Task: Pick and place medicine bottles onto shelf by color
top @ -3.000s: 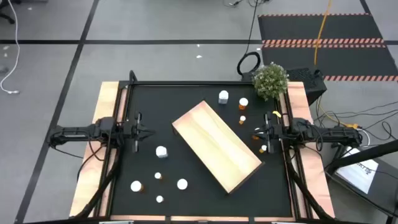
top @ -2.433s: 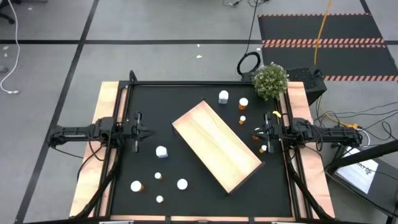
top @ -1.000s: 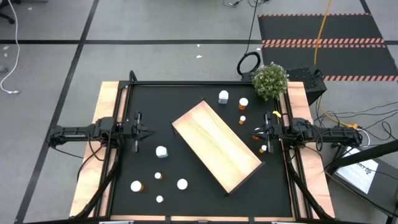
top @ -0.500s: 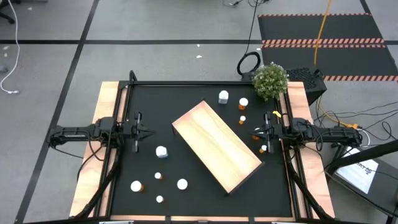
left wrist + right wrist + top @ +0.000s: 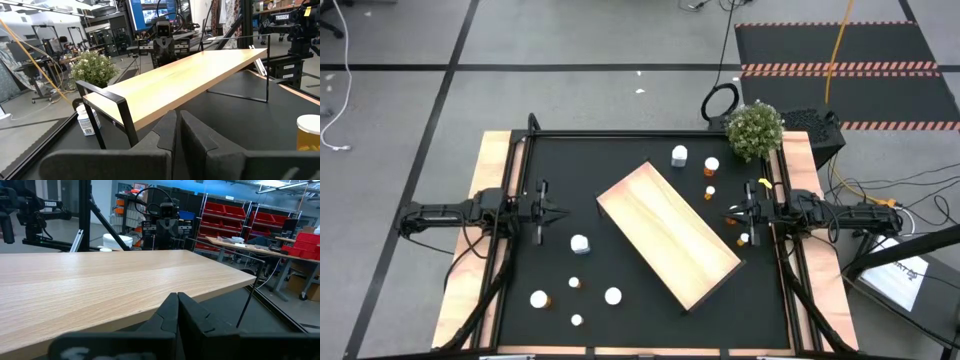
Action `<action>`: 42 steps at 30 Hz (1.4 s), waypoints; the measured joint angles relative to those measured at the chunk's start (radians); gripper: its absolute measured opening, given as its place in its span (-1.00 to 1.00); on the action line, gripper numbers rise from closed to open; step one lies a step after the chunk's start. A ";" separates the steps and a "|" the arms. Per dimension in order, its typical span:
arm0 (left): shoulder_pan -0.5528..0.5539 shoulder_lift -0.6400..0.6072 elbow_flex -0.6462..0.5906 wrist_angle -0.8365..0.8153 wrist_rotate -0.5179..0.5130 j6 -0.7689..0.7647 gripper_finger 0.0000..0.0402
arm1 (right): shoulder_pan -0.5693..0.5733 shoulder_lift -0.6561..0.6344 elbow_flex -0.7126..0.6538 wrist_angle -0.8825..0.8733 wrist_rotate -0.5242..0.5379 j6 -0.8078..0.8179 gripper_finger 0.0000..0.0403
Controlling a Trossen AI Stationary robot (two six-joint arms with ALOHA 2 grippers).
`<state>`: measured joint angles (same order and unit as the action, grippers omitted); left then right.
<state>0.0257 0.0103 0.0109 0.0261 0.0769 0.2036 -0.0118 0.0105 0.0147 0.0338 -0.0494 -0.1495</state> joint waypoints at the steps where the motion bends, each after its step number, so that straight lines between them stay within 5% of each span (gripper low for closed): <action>1: 0.000 0.000 0.000 0.000 0.000 0.003 -0.87 | 0.000 0.000 0.000 0.000 0.000 0.000 -1.00; 30: 0.000 0.000 0.000 0.000 0.000 -0.108 -0.87 | 0.000 0.000 0.004 0.020 -0.002 0.220 -1.00; 42: 0.000 0.001 0.000 0.000 0.000 -0.187 -0.87 | 0.000 0.117 0.265 -0.076 -0.032 0.257 -1.00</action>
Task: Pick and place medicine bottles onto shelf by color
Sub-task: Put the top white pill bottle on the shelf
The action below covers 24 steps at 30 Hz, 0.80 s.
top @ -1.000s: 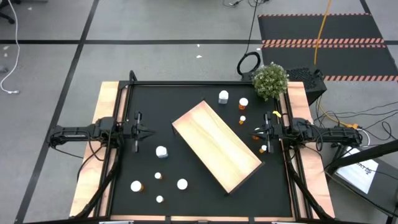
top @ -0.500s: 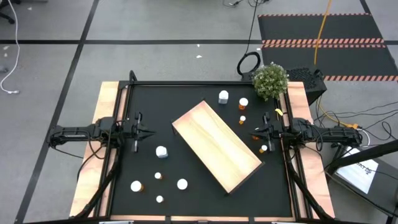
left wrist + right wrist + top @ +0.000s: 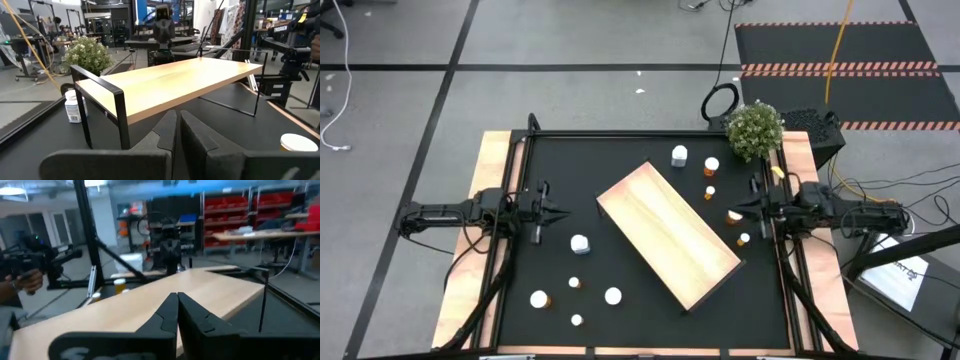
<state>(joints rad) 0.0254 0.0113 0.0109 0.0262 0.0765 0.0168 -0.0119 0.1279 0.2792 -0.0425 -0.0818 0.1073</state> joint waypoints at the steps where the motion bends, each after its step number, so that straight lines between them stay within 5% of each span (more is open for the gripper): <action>1: 0.000 0.001 0.000 0.001 0.000 -0.002 -0.87 | 0.000 0.022 0.038 -0.018 -0.017 -0.008 -1.00; 24: 0.000 0.002 0.000 -0.005 0.000 0.008 -0.87 | 0.000 0.627 0.906 -0.506 0.006 -0.023 -1.00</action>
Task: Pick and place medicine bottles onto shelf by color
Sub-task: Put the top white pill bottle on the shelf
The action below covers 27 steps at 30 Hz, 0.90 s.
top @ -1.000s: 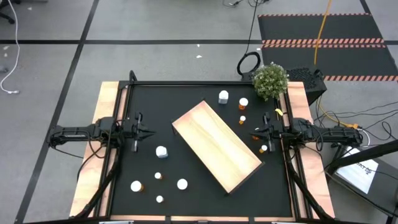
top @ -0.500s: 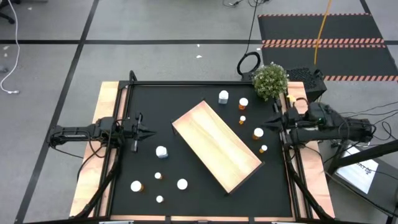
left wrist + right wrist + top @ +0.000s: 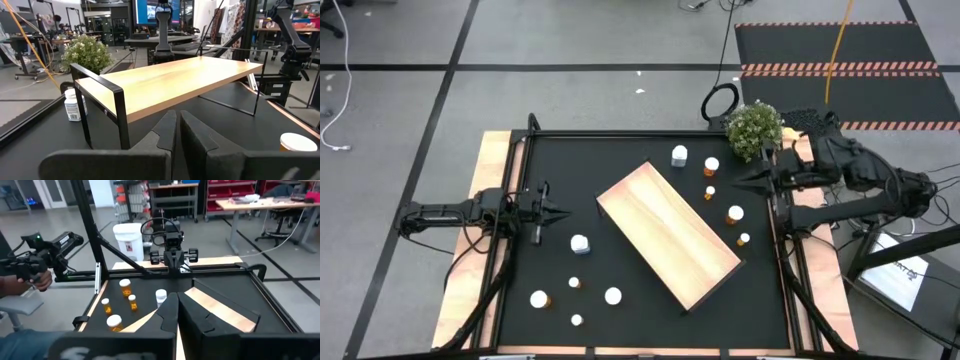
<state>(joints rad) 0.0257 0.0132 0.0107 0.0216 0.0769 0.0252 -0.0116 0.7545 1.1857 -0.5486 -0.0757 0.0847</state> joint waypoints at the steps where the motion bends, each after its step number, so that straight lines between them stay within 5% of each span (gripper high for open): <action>1: 0.000 0.000 0.000 0.000 0.000 0.005 -0.87 | 0.000 0.018 0.020 -0.010 0.000 0.001 -1.00; 17: 0.000 0.002 0.018 -0.023 -0.060 -0.035 -0.87 | -0.001 0.151 0.095 -0.082 0.001 0.001 -1.00; 27: 0.000 0.183 0.319 -0.211 -0.060 -0.045 -0.87 | -0.001 0.185 0.095 -0.081 0.001 0.001 -1.00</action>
<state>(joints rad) 0.0257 0.1959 0.3293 -0.1897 0.0169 -0.0197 -0.0124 0.9399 1.2808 -0.6300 -0.0750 0.0853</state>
